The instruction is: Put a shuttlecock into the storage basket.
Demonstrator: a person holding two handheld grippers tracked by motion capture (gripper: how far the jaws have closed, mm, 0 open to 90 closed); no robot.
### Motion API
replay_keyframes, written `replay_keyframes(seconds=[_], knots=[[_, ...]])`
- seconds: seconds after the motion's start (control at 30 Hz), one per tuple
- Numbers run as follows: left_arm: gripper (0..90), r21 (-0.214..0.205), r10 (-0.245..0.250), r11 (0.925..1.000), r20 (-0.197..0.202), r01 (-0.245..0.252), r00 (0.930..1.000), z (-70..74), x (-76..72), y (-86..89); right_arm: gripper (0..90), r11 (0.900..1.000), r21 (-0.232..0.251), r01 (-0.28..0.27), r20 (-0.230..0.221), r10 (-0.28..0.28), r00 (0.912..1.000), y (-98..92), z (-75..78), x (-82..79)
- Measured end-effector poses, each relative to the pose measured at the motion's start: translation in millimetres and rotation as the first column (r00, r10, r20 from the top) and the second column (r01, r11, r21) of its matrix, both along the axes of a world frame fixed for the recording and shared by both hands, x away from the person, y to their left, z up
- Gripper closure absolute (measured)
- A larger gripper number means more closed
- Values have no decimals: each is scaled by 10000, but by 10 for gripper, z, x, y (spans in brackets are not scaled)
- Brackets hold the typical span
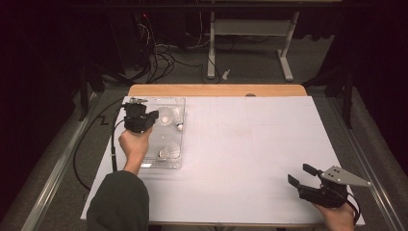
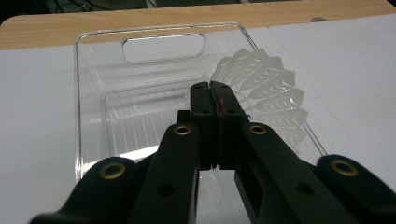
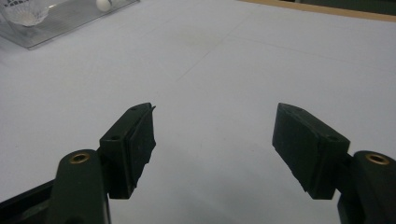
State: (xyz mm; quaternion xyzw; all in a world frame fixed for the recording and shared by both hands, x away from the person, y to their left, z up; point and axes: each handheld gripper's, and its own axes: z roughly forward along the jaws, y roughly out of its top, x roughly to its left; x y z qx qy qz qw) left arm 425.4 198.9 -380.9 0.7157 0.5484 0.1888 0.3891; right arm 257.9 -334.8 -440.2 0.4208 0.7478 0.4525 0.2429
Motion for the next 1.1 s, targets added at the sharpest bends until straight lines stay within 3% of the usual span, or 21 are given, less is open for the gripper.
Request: replay_keyframes(seconds=[0.23, 0.4, 0.57, 1.1], knots=[[869, -68, -64, 10000, -76, 64, 10000, -12, 14, 2, 302, 10000, -8, -14, -10, 14, 10000, 2, 0, 0], [684, -67, -282, 9996, -30, 282, 9996, -16, 0, -11, 302, 10000, -13, -2, 6, 2, 10000, 0, 0, 0], [580, -29, -342, 9994, 150, 343, 9993, 14, -38, -29, 302, 10000, -39, -19, 7, 19, 10000, 7, 1, 0], [473, 8, -449, 9990, 350, 449, 9984, 46, -176, -48, 302, 10000, -33, -2, 61, 3, 10000, 2, 6, -5]])
